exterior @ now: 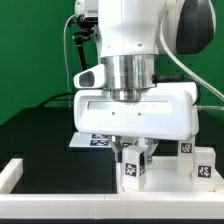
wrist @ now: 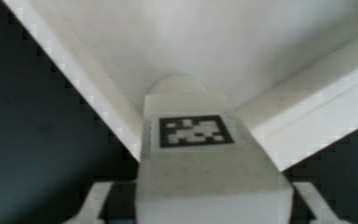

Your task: Assemble square table

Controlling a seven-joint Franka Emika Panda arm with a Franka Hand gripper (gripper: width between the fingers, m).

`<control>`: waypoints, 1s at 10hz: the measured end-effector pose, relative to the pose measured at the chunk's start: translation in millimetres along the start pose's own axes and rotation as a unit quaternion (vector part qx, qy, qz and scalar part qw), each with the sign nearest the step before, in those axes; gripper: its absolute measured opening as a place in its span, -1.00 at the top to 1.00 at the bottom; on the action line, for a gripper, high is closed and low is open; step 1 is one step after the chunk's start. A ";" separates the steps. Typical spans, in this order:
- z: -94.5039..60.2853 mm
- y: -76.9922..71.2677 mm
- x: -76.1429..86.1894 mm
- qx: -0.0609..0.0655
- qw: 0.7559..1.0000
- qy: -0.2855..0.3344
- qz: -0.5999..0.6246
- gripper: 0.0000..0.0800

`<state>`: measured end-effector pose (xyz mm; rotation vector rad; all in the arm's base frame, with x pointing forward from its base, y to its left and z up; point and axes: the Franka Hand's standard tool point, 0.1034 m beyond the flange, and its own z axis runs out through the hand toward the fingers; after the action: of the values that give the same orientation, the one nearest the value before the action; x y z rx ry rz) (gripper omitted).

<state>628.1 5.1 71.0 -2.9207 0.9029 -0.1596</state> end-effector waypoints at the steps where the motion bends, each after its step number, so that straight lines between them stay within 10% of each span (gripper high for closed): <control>1: -0.3 0.7 0.6 -0.001 0.998 0.000 0.057 0.26; 8: 0.1 4.0 -4.1 0.023 0.854 -0.059 0.517 0.27; 10: 0.2 4.0 -4.2 0.022 0.880 -0.055 0.472 0.06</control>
Offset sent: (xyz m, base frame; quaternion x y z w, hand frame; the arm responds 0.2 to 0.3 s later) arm -0.0067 0.0004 -0.0012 0.0042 -0.1174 0.5101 0.8520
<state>622.5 4.2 70.1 -2.0778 2.0888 0.0554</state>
